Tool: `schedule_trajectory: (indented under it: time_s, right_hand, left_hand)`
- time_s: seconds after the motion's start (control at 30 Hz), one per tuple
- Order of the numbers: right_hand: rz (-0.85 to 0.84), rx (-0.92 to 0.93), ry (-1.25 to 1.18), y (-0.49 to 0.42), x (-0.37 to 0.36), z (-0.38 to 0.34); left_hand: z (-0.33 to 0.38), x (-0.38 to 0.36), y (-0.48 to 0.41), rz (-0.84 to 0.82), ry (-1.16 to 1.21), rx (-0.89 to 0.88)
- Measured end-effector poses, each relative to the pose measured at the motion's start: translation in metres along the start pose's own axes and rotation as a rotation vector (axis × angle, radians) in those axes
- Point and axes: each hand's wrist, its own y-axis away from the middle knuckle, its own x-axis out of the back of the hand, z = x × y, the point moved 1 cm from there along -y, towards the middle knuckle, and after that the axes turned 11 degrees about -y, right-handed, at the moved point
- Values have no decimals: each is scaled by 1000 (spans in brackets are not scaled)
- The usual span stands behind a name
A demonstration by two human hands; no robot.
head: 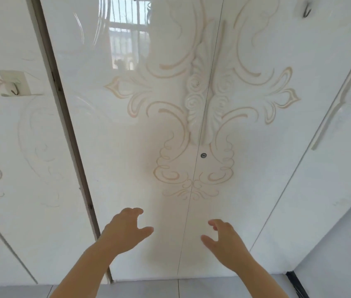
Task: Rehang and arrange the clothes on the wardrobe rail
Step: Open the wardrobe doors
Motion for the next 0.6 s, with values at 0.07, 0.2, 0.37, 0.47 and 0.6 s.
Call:
schedule_trajectory:
  time_s: [0.07, 0.2, 0.37, 0.47, 0.6]
  right_hand:
    - [40, -1, -17, -15, 9, -9]
    - [148, 43, -33, -48, 37, -31]
    - [274, 174, -117, -91, 82, -67]
    - [364, 279, -145, -111, 112, -91]
    - [532, 421, -202, -131, 147, -120]
  left_hand:
    - [8, 17, -21, 51, -17, -54]
    - [33, 51, -56, 197, -5, -189]
    - [66, 93, -91, 385, 39, -311]
    - [87, 120, -105, 526, 54, -390]
    - [111, 152, -121, 773, 17, -517]
